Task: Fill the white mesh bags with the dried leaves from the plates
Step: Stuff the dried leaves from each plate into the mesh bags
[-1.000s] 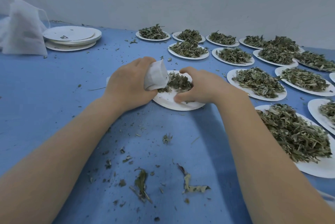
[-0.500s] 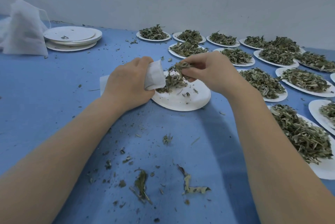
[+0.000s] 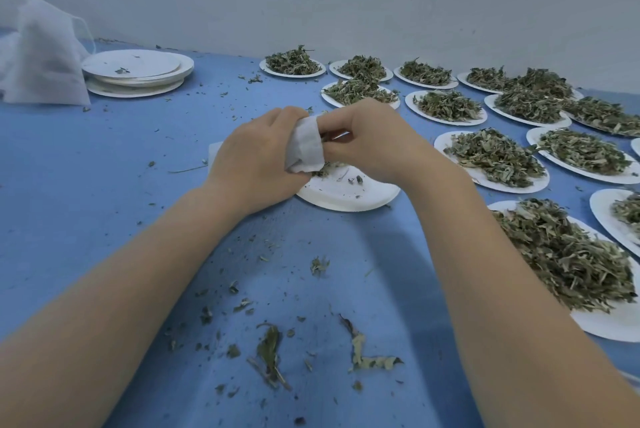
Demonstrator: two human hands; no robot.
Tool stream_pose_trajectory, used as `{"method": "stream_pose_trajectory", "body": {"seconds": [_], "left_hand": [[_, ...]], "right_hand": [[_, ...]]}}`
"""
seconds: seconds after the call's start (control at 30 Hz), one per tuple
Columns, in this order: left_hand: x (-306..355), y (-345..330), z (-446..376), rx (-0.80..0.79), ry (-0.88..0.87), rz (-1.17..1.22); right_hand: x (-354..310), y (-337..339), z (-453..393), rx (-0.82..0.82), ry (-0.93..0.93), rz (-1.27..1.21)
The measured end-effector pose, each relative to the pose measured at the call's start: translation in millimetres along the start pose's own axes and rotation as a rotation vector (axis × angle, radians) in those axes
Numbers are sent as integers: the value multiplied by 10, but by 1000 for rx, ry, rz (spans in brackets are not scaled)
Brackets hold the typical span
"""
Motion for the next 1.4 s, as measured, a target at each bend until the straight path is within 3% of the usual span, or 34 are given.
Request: {"method": "stream_pose_trajectory", "body": {"seconds": [0.17,0.33,0.53,0.7,0.8,0.9,1.0,1.1,1.27,1.4], "left_hand": [[-80,20,16,20,70,70],[-94,10,20,26,90,77],[76,50,-6,77,-15,34],[89,100,-18,109,-23,45],[-18,61,-5,89,51,80],[-83,61,8,96,83,78],[-128,67,21,95,80,66],[-113,87,14,102,53,46],[-86,64,8,76,30,12],[-36,67,3,78,12,2]], "right_hand": [[87,-52,5,-153,-58,-189],[144,144,-15,41,-97,-349],[59,71,-42,140,-73,-128],[-47,-64,-12,-50,2,-101],[-24,-6,29,-97,2,-228],[87,131,19,-12,-42,-373],[273,215,-26,123,-155,-290],[377,40,-44,3,-277,-366],[382,127,-26,157,-244,-509],[226,127,-23,181,-158,-301]]}}
Point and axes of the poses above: each hand's wrist, its own z-axis away from the middle knuckle, its own y-axis out of the back of the hand, x = y × z, the point moved 8 cm from there along -z, towards the middle knuckle, and after that the axes turned 12 degrees about -y, right-handed, at the moved point
